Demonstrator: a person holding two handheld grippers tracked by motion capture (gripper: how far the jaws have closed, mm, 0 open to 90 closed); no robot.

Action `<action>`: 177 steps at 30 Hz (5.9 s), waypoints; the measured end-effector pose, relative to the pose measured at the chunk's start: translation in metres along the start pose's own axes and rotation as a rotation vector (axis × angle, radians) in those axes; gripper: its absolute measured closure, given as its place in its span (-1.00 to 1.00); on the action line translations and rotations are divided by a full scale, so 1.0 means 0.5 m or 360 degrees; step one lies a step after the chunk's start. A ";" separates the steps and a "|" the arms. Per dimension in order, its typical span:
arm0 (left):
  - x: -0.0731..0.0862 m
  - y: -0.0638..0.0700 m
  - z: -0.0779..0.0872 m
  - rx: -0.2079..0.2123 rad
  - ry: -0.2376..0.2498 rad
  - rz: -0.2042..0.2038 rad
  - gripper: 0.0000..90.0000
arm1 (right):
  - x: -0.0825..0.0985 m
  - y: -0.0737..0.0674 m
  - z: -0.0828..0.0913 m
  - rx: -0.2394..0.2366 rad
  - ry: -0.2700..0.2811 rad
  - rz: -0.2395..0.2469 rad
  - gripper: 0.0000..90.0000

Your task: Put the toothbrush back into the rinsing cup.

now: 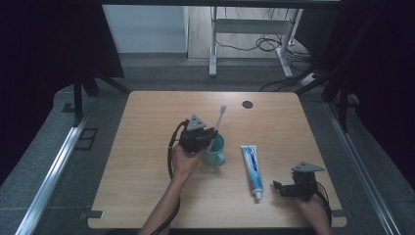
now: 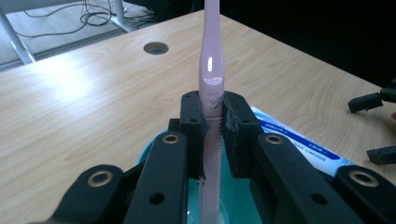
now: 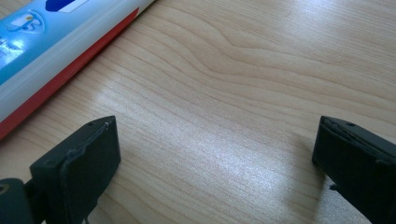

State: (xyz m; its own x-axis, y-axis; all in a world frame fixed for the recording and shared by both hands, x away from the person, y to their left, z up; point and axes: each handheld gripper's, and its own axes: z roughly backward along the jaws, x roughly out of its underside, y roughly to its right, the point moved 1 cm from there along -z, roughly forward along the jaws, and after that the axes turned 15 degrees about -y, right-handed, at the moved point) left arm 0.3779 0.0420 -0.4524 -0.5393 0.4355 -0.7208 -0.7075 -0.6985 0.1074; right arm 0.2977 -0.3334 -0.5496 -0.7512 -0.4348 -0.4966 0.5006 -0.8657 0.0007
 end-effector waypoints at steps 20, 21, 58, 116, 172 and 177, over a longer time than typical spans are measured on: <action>0.033 -0.002 -0.038 -0.0002 -0.0099 0.0018 0.76 | 0.000 0.000 0.000 0.0000 -0.0002 0.0001 -0.99; 0.033 -0.001 -0.040 -0.0001 -0.0105 0.0015 0.76 | 0.000 0.000 0.000 -0.0002 -0.0003 0.0000 -0.99; 0.025 -0.008 -0.065 0.0028 -0.0357 0.0105 0.72 | 0.000 0.000 0.000 -0.0001 -0.0002 0.0000 -0.99; -0.008 0.022 0.018 -0.0077 -0.0296 -0.0017 -0.77 | 0.000 0.000 0.000 0.0001 0.0001 0.0002 -0.99; 0.122 -0.003 0.093 -0.0152 -0.0246 -0.0059 -1.00 | 0.000 0.000 0.000 0.0000 0.0000 0.0000 -0.99; 0.148 -0.004 0.095 -0.0173 -0.0249 -0.0043 -1.00 | 0.000 0.000 0.000 -0.0001 0.0000 0.0001 -0.99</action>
State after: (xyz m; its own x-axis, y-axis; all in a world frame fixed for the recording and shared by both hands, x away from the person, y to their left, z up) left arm 0.3179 0.1027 -0.4735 -0.5910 0.5320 -0.6064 -0.6740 -0.7387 0.0088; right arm 0.2977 -0.3334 -0.5496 -0.7509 -0.4354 -0.4966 0.5013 -0.8653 0.0007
